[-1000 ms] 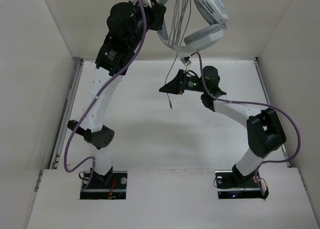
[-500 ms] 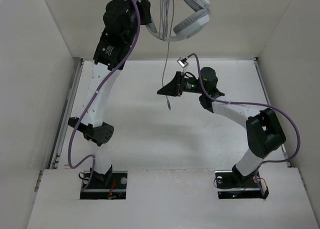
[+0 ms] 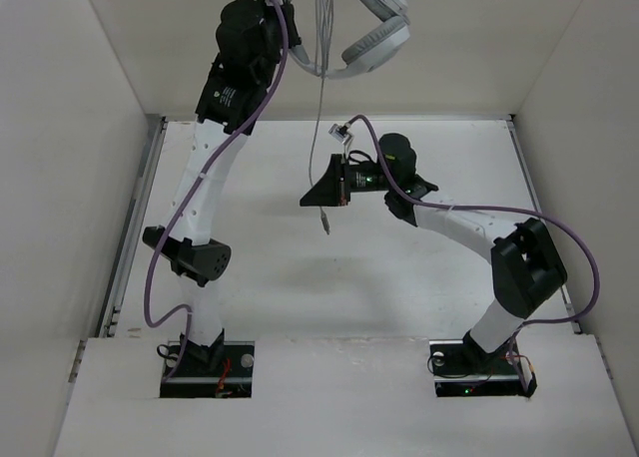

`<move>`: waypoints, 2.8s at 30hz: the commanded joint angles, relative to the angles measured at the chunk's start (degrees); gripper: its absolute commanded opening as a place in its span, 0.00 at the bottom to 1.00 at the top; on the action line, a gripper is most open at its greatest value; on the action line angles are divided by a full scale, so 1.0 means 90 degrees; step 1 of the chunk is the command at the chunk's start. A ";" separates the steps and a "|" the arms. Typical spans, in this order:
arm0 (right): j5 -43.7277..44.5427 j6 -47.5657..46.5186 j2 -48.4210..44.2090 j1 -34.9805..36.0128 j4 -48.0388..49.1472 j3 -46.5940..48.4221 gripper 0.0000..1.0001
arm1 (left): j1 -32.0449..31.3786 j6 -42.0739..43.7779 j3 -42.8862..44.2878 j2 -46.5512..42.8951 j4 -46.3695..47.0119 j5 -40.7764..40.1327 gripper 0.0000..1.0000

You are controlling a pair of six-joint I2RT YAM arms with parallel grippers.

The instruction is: Wrap the headphones

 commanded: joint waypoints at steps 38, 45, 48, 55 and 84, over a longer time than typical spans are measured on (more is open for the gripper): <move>0.4141 -0.8896 -0.0931 0.0188 -0.7792 0.4308 0.09 | 0.0008 0.1814 -0.3906 -0.0846 0.2467 -0.0671 0.03; 0.5226 -0.9484 -0.1039 -0.0271 -0.7334 0.4436 0.08 | -0.0373 0.1863 -0.4677 -0.1276 0.2174 -0.0573 0.03; 0.5665 -0.9600 -0.1107 -0.0544 -0.6895 0.4299 0.07 | -0.0646 0.1873 -0.5117 -0.1549 0.2067 -0.0447 0.03; 0.6174 -0.9971 -0.1215 -0.0926 -0.6025 0.3918 0.06 | -0.1164 0.1708 -0.5489 -0.1901 0.1725 -0.0241 0.03; 0.5930 -1.0197 -0.1098 -0.1521 -0.5360 0.3029 0.24 | -0.1770 0.0760 -0.5743 -0.2663 0.0748 0.0159 0.03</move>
